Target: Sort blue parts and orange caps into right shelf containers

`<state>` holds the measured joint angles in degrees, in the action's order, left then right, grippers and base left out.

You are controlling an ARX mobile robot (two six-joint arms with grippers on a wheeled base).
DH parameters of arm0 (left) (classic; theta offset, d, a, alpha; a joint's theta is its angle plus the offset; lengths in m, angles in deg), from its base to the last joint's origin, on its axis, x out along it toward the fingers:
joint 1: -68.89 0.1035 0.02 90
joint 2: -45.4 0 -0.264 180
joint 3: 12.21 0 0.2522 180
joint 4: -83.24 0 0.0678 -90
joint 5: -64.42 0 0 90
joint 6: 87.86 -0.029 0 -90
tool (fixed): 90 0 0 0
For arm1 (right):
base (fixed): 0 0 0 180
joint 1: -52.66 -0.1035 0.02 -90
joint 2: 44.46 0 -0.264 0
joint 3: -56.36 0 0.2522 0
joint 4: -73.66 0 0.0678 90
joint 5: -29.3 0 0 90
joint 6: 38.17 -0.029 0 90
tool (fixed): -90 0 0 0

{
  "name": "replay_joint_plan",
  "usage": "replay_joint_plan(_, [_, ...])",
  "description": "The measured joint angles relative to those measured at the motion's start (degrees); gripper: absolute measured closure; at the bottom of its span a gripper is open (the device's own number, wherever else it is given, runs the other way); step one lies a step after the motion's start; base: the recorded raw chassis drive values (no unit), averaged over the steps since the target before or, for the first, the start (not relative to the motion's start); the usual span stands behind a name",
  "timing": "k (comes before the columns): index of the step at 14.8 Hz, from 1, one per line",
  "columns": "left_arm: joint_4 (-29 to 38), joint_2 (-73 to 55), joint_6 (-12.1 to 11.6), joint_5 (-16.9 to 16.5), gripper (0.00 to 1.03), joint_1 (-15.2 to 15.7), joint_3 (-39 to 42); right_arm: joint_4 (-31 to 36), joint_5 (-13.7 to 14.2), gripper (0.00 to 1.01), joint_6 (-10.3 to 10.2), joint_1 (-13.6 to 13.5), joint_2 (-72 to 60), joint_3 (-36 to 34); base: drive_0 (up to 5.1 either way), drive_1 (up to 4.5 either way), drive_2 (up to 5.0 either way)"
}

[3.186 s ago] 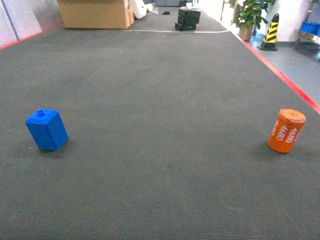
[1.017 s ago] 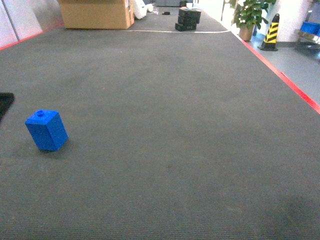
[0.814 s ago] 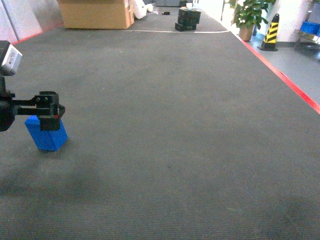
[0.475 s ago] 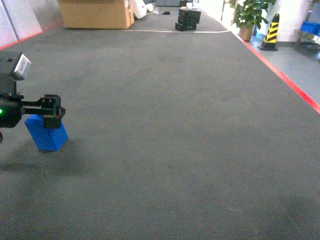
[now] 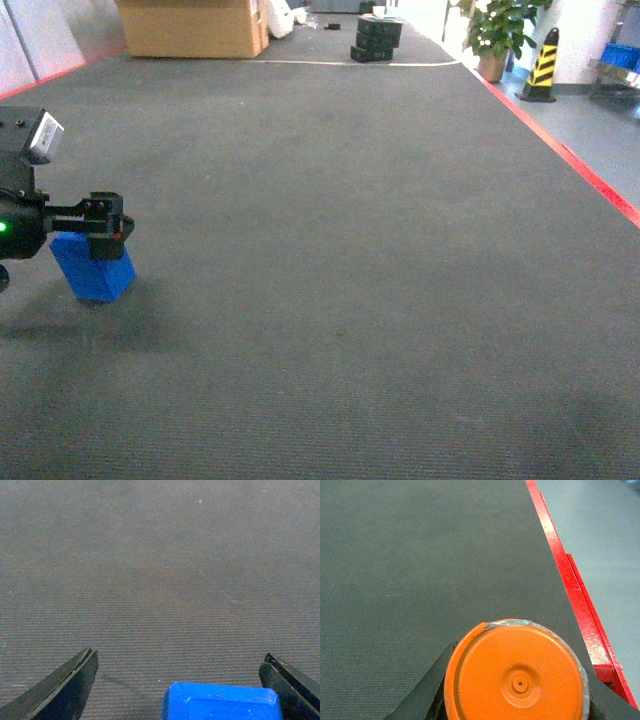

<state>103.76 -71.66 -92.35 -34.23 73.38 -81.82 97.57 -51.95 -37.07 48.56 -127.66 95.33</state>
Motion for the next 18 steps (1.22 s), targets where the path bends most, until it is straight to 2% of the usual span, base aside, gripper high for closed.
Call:
replay_joint_plan(2, [0.28, -0.55, 0.44, 0.48, 0.06, -0.07, 0.46, 0.00, 0.02, 0.56, 0.00, 0.00, 0.00, 0.00, 0.0, 0.00, 0.0])
replay_joint_plan(6, [1.31, -1.03, 0.15, 1.57, 0.48, -0.02, 2.69, 0.00, 0.00, 0.56, 0.00, 0.00, 0.00, 0.00, 0.0, 0.00, 0.0])
replay_joint_plan(7, [1.84, -0.07, -0.07, 1.66, 0.55, 0.09, 3.93, 0.00, 0.00, 0.56, 0.00, 0.00, 0.00, 0.00, 0.0, 0.00, 0.0])
replay_joint_plan(9, [5.20, 5.64, -1.68, 2.56, 0.57, 0.44, 9.44, 0.00, 0.02, 0.56, 0.00, 0.00, 0.00, 0.00, 0.0, 0.00, 0.0])
replay_joint_plan(11, [10.73, 17.46, -4.09, 3.89, 0.57, 1.49, 17.79, 0.00, 0.00, 0.56, 0.00, 0.00, 0.00, 0.00, 0.0, 0.00, 0.0])
replay_joint_plan(12, [11.19, 25.68, -5.05, 3.98, 0.57, 1.90, 22.88, 0.00, 0.02, 0.56, 0.00, 0.00, 0.00, 0.00, 0.0, 0.00, 0.0])
replay_joint_plan(14, [6.36, 46.49, -4.92, 4.31, 0.57, 2.21, 35.76, 0.00, 0.02, 0.56, 0.00, 0.00, -0.02, 0.00, 0.0, 0.00, 0.0])
replay_joint_plan(15, [6.14, 50.01, -4.92, 4.31, 0.57, 2.19, 36.81, 0.00, 0.00, 0.56, 0.00, -0.02, -0.02, 0.00, 0.0, 0.00, 0.0])
replay_joint_plan(18, [6.23, 49.90, -4.92, 4.35, 0.57, 2.19, 35.89, -0.02, 0.00, 0.56, 0.00, 0.02, 0.00, 0.00, 0.0, 0.00, 0.0])
